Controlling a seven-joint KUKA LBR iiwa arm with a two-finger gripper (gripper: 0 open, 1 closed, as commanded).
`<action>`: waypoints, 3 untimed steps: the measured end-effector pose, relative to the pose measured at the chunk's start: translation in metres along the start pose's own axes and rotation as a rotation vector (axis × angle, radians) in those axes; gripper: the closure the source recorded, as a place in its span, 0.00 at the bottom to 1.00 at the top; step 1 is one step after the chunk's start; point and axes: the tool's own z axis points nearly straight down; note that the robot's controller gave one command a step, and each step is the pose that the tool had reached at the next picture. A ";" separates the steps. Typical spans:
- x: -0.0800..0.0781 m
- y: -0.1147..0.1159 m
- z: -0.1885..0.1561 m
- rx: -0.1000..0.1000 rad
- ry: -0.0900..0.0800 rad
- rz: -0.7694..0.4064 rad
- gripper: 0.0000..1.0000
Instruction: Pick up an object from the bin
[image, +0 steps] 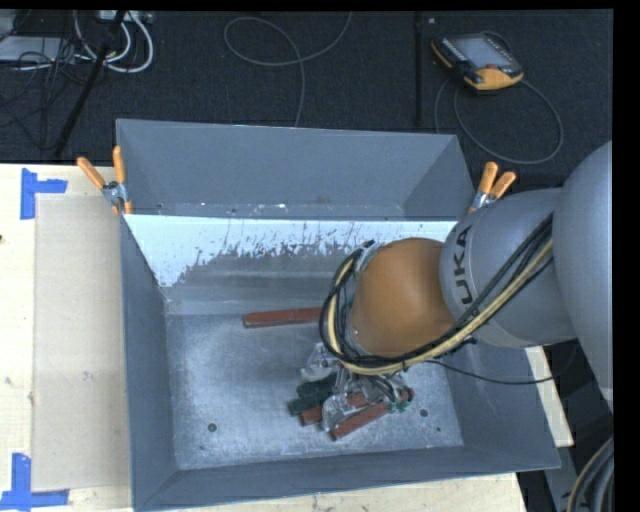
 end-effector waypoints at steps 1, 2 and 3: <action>-0.025 -0.051 -0.008 -0.003 0.015 -0.064 1.00; 0.006 -0.058 -0.026 0.001 0.015 0.003 1.00; 0.013 -0.039 -0.054 -0.001 0.024 0.059 1.00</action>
Offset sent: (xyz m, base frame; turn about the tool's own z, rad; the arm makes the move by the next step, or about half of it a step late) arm -0.0421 -0.0558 0.0433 0.0837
